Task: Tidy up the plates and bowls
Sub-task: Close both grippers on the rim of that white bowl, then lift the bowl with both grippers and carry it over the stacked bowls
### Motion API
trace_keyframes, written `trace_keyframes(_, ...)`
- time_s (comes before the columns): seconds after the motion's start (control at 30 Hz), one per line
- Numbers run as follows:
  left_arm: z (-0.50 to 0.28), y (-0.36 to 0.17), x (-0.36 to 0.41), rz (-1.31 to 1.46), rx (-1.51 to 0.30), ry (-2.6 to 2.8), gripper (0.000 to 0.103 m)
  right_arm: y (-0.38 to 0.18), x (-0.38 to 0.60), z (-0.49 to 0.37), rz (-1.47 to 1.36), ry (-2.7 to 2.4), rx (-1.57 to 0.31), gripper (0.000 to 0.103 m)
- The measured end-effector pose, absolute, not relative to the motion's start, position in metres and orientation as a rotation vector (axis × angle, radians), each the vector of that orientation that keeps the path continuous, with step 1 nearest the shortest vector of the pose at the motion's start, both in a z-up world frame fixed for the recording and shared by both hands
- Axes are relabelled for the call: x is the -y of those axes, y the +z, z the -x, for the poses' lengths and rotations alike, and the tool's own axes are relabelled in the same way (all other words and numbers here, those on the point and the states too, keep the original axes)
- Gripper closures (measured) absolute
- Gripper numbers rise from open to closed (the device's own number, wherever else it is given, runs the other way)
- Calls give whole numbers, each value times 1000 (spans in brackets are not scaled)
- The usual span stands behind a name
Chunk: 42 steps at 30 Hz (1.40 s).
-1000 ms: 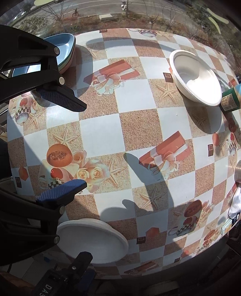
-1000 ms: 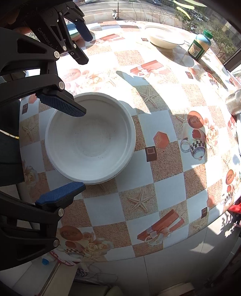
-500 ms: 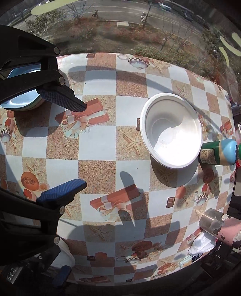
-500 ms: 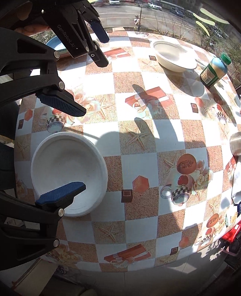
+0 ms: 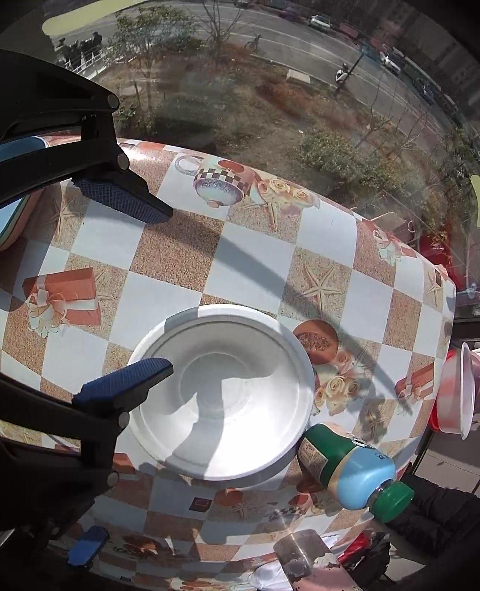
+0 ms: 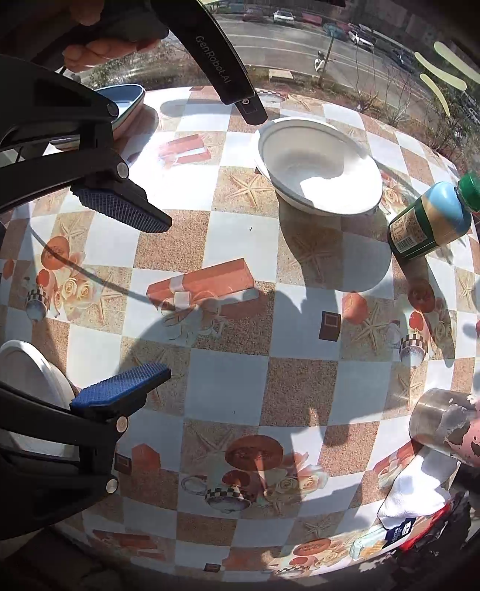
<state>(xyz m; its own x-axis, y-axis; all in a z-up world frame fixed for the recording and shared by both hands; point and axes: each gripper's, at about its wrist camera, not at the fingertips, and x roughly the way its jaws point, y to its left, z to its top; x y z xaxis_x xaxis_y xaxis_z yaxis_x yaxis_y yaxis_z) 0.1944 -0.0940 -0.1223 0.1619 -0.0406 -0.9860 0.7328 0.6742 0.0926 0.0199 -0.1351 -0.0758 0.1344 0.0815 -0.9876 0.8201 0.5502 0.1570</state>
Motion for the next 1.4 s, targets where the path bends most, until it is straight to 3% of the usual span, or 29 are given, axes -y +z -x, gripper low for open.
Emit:
trace_keyframes(0.57,-225,-171,119,-685,-1314,-603,24,-126,185,-101,-1027,-677,-1210,29)
trace_keyframes(0.63,-225,-175,119,-679,-1343,-621,27,-133,183,-104,-1047,-662,-1213,29)
trace_keyframes(0.7,-224,-173,118,-654,-1360,-660,44,-138,182,-107,-1067,-654,-1214,30)
trace_keyframes(0.73,-221,-172,119,-662,-1364,-680,48,-139,182,-108,-1069,-646,-1212,38)
trace_keyframes(0.77,-217,-172,121,-679,-1367,-700,58,-141,181,-113,-1074,-626,-1211,51)
trace_keyframes(0.8,-211,-171,123,-699,-1369,-722,67,-142,180,-117,-1078,-603,-1215,58)
trace_keyframes(0.97,-185,-169,110,-783,-1367,-744,68,-142,171,-126,-1084,-534,-1229,90)
trace_keyframes(1.4,-50,-169,4,-929,-1362,-873,68,-147,86,-32,-1040,-502,-1377,89)
